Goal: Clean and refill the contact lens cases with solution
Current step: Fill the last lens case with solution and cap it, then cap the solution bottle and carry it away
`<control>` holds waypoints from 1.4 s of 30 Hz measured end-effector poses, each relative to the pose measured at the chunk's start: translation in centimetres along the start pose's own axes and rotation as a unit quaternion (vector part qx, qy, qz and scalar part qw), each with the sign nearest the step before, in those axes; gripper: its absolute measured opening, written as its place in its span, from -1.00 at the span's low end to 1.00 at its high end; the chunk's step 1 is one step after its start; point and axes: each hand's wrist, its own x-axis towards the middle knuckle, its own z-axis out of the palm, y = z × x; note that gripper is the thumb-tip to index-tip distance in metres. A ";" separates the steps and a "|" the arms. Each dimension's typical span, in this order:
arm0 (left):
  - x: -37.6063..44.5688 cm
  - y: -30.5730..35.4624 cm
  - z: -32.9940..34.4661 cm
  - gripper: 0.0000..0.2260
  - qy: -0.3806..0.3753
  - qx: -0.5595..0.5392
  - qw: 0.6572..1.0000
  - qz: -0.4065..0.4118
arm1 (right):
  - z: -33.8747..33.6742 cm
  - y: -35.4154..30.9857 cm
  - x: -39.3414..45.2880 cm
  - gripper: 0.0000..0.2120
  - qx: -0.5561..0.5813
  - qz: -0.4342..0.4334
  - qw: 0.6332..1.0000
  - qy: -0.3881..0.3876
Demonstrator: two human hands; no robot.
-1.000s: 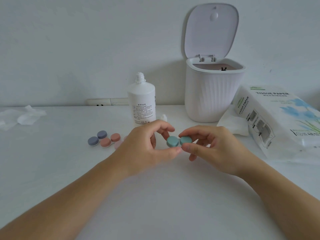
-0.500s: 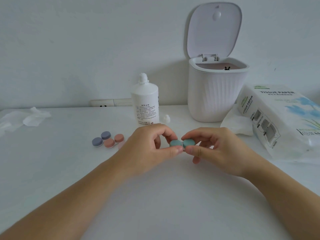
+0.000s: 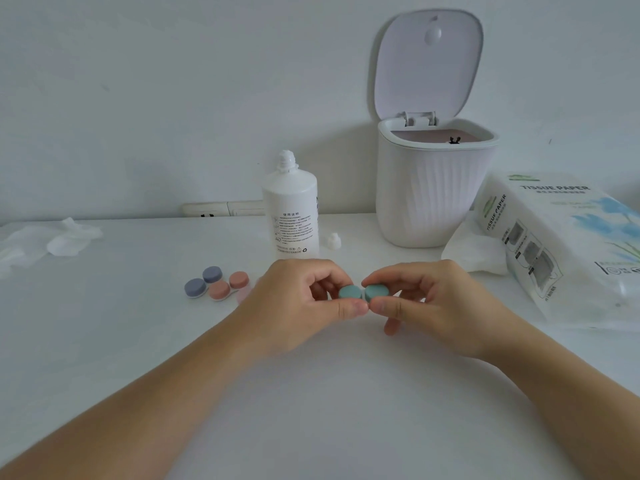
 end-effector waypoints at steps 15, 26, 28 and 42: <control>0.0 -0.3 -0.2 -0.87 -0.008 0.105 0.994 0.002 | 0.3 0.9 0.6 -0.81 -0.086 -0.038 0.995 -0.022; -2.7 -1.6 -1.3 -0.86 0.048 0.254 0.965 -0.044 | 2.2 1.8 1.2 -0.77 -0.184 -0.039 0.982 0.011; -3.1 -1.9 -1.9 -0.85 0.056 0.296 0.952 -0.053 | 1.9 1.9 1.6 -0.87 -0.162 -0.003 0.987 0.005; -2.9 -1.5 -6.1 -0.56 0.133 0.262 0.949 -0.113 | 2.3 1.3 10.8 -0.61 -0.216 0.132 0.965 0.065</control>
